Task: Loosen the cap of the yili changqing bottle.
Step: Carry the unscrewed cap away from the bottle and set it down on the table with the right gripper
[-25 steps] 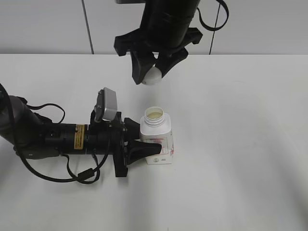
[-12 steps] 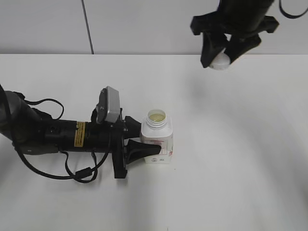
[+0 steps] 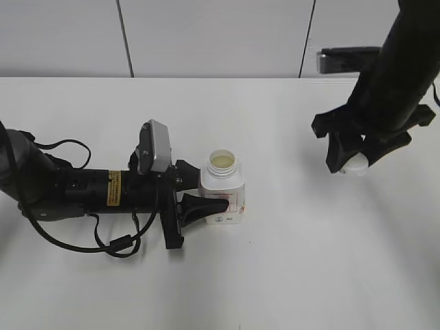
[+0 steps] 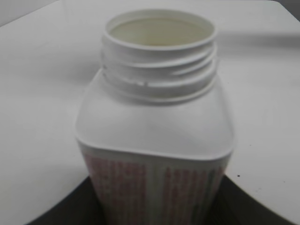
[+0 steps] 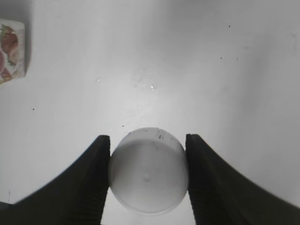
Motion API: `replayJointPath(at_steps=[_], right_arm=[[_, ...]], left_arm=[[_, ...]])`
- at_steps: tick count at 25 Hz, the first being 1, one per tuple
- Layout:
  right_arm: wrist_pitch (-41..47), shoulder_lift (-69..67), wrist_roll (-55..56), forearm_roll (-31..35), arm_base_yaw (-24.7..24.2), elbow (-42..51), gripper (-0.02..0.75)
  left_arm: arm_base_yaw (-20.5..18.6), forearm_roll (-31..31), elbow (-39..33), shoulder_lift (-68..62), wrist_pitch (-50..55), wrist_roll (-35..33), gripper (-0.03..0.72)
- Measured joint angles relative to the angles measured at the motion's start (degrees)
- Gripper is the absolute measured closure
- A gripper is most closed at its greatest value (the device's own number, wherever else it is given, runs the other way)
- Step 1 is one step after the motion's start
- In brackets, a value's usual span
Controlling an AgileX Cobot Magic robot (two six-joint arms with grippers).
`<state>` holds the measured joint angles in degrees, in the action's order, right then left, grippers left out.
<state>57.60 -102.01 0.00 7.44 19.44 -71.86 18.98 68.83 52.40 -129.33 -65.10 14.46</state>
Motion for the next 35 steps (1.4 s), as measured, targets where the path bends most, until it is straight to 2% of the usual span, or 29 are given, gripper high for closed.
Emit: replayJointPath(at_steps=[4,12,22,24,28,32,35], right_arm=[[-6.9,-2.6,0.0,-0.1,0.0,4.4,0.35],[-19.1,-10.0,0.0,-0.1,0.0,5.0,0.35],[-23.5,-12.6,-1.0,-0.1,0.0,5.2,0.348],[-23.5,-12.6,-1.7,-0.1,0.0,5.2,0.312],[-23.5,-12.6,-2.1,0.2,0.0,5.2,0.181],[-23.5,-12.6,-2.2,0.4,0.0,5.2,0.159],[-23.1,-12.6,-2.2,0.4,0.0,5.2,0.159]], left_arm=[[0.0,-0.1,0.0,0.0,0.1,0.0,0.37],[0.0,-0.2,0.0,0.0,0.1,0.0,0.37],[0.0,-0.2,0.0,0.0,0.1,0.1,0.371],[0.0,-0.2,0.0,0.0,0.1,0.1,0.371],[0.0,-0.3,0.0,0.0,0.4,1.2,0.363],[0.0,-0.3,0.0,0.0,0.6,2.1,0.361],[-0.1,0.4,0.0,0.0,1.1,3.5,0.292]])
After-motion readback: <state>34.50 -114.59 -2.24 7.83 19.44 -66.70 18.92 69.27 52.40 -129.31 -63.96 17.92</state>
